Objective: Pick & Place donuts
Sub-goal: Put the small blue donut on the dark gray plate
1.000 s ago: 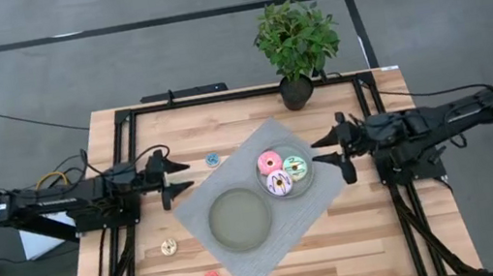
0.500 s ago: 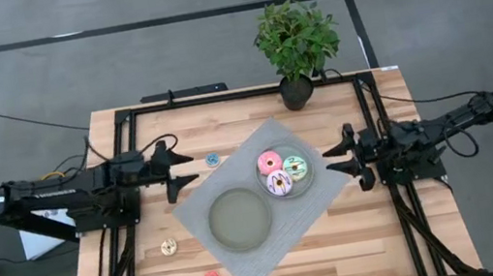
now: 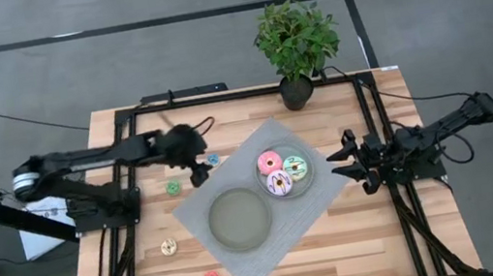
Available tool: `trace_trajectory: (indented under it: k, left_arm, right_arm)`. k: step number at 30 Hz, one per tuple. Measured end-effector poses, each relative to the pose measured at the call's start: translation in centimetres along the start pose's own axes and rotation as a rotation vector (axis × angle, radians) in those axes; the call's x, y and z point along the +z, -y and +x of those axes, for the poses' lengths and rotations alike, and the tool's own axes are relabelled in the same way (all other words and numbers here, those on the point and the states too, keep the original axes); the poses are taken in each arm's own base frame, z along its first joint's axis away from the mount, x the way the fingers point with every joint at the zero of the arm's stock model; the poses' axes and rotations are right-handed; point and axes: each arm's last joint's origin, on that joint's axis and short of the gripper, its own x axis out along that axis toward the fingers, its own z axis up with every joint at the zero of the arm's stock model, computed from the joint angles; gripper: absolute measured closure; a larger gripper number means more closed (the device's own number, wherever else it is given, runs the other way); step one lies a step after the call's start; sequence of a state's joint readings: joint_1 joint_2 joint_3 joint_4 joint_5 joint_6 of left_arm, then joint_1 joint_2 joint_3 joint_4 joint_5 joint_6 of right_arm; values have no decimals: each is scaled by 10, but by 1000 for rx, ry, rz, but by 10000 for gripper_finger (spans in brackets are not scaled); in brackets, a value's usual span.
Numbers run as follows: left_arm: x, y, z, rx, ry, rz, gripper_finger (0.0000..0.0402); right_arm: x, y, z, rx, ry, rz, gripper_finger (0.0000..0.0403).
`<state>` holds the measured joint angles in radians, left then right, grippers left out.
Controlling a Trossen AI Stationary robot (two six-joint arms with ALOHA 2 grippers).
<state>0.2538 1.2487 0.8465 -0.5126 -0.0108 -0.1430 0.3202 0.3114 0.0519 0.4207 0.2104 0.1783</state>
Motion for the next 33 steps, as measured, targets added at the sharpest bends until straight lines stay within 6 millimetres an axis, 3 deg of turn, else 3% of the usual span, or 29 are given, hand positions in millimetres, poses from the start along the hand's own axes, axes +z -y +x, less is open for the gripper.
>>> trace_trajectory:
  k: [7, 13, 22, 33]
  left_arm:
    - [23, -12, 41, 57, -243, -37, 125]
    - [38, -17, 64, 77, -333, -57, 125]
    - [38, -17, 69, 82, -376, -24, 114]
    - [37, -20, 69, 178, -376, -38, 34]
  right_arm:
    - [-8, 2, -2, 4, 23, 13, 238]
    - [-7, 2, -2, 5, 32, 19, 241]
    - [-8, 2, -2, 4, 24, 36, 243]
    - [-8, 2, -2, 5, 24, 38, 243]
